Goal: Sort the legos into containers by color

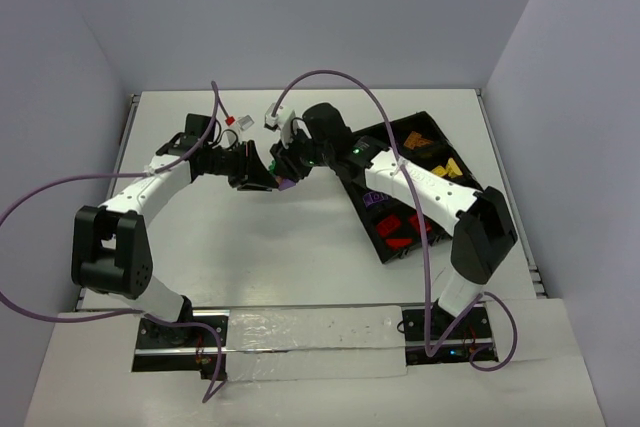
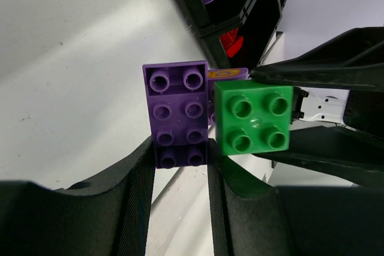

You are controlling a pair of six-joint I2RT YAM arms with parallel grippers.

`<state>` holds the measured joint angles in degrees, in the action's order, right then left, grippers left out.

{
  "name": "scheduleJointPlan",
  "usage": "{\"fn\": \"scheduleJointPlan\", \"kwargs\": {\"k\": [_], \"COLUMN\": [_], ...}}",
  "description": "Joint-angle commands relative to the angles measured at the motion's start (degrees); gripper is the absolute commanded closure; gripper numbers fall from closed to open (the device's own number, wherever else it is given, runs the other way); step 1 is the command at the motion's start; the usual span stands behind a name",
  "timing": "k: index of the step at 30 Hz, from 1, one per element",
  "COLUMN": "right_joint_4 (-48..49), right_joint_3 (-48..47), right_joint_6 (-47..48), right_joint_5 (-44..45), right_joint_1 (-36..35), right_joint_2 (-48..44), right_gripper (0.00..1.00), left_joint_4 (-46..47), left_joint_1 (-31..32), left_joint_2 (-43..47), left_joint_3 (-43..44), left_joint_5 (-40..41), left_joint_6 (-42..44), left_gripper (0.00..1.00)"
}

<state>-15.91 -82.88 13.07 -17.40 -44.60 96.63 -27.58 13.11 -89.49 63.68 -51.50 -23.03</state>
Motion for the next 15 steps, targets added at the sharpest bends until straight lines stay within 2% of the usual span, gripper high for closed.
{"fn": "scheduleJointPlan", "kwargs": {"k": [1, 6, 10, 15], "right_joint_4": [3.4, 4.1, 6.5, 11.3], "right_joint_3": [-3.8, -2.9, 0.5, 10.3], "right_joint_6": [-6.6, -9.3, -16.4, -26.3], "right_joint_5": [-1.0, 3.7, 10.2, 16.9], "right_joint_1": [0.1, 1.3, 4.9, 14.2], "right_joint_2": [0.4, -0.2, -2.6, -8.2], "right_gripper": [1.0, 1.0, 1.0, 1.0], "left_joint_4": [2.0, 1.3, 0.7, -0.3], "left_joint_1": [0.2, 0.2, 0.2, 0.1], "left_joint_2": [3.0, 3.2, 3.4, 3.7], "left_joint_3": [0.0, -0.6, -1.2, -1.3], "left_joint_5": [0.4, 1.8, 3.7, 5.3], "left_joint_6": [0.3, 0.8, 1.0, 1.4], "left_gripper": [1.0, 1.0, 1.0, 1.0]}}
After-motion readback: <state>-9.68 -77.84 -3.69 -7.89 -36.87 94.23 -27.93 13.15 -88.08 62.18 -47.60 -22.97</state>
